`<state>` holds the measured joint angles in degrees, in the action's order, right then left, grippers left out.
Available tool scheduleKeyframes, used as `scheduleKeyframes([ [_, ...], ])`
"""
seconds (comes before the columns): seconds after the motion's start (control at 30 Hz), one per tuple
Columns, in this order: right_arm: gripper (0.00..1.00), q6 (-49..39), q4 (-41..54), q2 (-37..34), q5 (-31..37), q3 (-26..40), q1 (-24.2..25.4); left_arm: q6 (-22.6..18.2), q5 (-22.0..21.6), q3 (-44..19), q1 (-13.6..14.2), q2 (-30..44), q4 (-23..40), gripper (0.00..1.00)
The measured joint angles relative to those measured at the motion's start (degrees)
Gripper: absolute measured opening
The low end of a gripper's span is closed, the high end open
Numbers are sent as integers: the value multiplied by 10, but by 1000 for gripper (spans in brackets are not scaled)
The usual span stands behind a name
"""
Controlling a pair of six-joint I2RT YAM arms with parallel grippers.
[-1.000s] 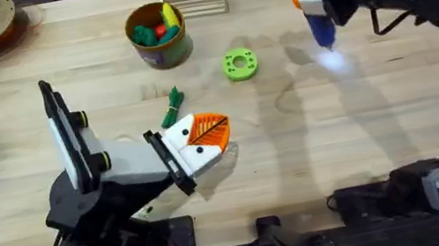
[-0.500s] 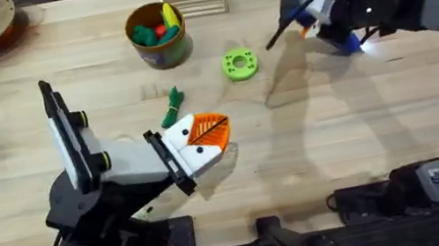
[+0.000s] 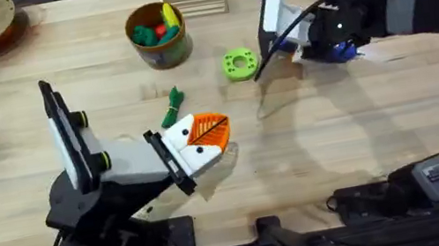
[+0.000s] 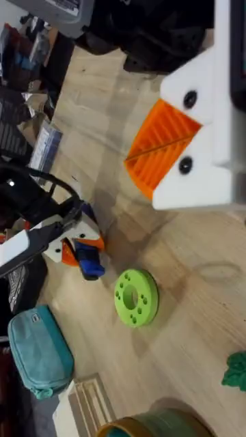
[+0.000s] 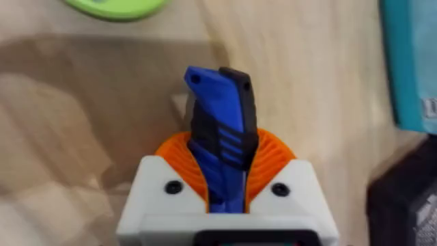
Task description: Pick up the gripper from the table and insert it into the empty holder that is missing its gripper. Then pick up a screw, insert it into the mounting hole, and use the screwdriver to tighten it. Finally, clean up the table by picking up the vegetable and placing it into the bucket.
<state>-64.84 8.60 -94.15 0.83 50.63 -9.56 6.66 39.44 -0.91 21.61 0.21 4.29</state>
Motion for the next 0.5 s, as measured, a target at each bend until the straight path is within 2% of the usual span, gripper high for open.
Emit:
scheduleKeyframes([
  [0.07,279,1,14,0,0,0,-7,0,0,0,0,0,0,5],
  [0.1,381,3,18,0,0,2,-8,0,0,0,0,0,0,5],
  [0.2,804,7,26,0,0,12,-7,0,0,0,0,0,0,5],
  [0.23,862,9,30,1,0,15,-7,0,0,0,0,0,0,5],
  [0.5,888,82,71,6,0,20,-7,0,0,0,0,0,0,5],
])
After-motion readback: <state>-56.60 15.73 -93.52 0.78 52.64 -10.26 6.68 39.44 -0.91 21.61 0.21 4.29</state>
